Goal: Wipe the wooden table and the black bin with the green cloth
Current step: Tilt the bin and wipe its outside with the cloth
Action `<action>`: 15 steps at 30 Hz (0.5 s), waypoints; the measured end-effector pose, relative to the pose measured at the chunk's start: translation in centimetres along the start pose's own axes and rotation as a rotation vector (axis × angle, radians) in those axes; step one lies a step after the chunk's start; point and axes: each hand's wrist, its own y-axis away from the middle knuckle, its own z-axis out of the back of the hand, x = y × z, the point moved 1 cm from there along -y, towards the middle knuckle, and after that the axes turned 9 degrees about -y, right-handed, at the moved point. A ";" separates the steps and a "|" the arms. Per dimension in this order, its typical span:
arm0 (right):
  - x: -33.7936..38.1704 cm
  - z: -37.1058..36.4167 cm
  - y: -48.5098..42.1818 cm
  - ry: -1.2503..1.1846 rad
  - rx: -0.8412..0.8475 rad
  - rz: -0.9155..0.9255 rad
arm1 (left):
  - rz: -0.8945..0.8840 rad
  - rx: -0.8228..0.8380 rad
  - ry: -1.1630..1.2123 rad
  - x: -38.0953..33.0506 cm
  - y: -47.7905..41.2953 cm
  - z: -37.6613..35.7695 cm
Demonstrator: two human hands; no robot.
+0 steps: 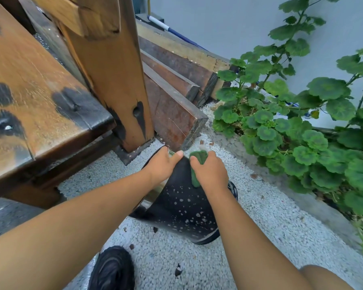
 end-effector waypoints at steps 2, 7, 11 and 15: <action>-1.8 0.3 -0.7 0.033 0.013 -0.043 | 0.012 -0.010 -0.018 0.5 0.2 0.4; -5.3 1.4 -2.4 0.115 0.053 -0.143 | -0.011 -0.026 -0.001 1.7 0.3 1.1; -6.4 1.8 -3.1 0.153 0.071 -0.163 | -0.021 -0.033 0.041 1.7 0.6 1.3; -6.9 2.0 -3.2 0.167 0.055 -0.180 | -0.015 0.029 0.032 1.7 0.5 1.8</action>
